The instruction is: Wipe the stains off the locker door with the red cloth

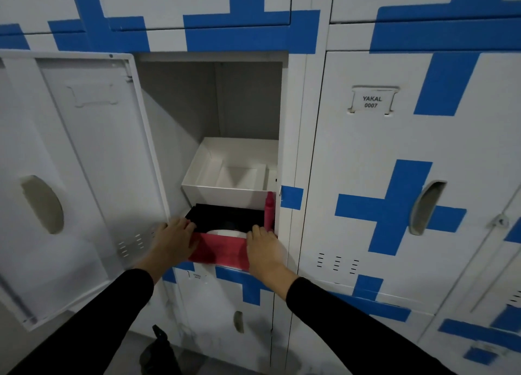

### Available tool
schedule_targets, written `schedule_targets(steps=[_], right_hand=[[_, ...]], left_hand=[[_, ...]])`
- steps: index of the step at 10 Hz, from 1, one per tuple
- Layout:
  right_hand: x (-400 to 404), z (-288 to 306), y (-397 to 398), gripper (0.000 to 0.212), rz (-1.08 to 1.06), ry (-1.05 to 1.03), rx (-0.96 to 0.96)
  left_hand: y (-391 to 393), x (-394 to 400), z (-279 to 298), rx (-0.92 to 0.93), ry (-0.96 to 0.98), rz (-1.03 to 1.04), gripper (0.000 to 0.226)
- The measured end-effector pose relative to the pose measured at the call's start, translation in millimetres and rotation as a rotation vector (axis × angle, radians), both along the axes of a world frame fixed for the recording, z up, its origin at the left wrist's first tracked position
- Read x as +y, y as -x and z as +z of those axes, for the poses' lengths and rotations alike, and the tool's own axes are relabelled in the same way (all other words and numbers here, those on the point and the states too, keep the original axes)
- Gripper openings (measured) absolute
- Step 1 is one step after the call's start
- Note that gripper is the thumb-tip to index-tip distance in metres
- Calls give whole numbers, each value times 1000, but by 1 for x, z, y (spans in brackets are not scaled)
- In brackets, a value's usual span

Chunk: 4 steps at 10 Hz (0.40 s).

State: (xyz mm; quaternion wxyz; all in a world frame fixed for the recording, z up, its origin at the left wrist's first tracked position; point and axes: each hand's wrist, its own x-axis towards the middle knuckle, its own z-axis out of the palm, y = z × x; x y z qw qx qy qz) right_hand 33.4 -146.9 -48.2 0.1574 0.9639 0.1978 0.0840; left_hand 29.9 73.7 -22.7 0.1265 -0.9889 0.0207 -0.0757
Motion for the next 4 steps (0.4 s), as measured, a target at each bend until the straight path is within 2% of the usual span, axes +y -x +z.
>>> schedule_targets(steps=[1,2,3,4], right_hand=[[-3,-2,2,85,59,-92,67],[-9,3,8,90,156,-263,120],[-18,9,19,83,281,-534,138],[-28,19,29,78,312,-699,247]], left_hand=[[0,0,3,113,-11,24,61],[0,-3,9,238,1,63,72],[1,-6,9,229,102,56,76],[1,-14,7,81,175,-7,78]])
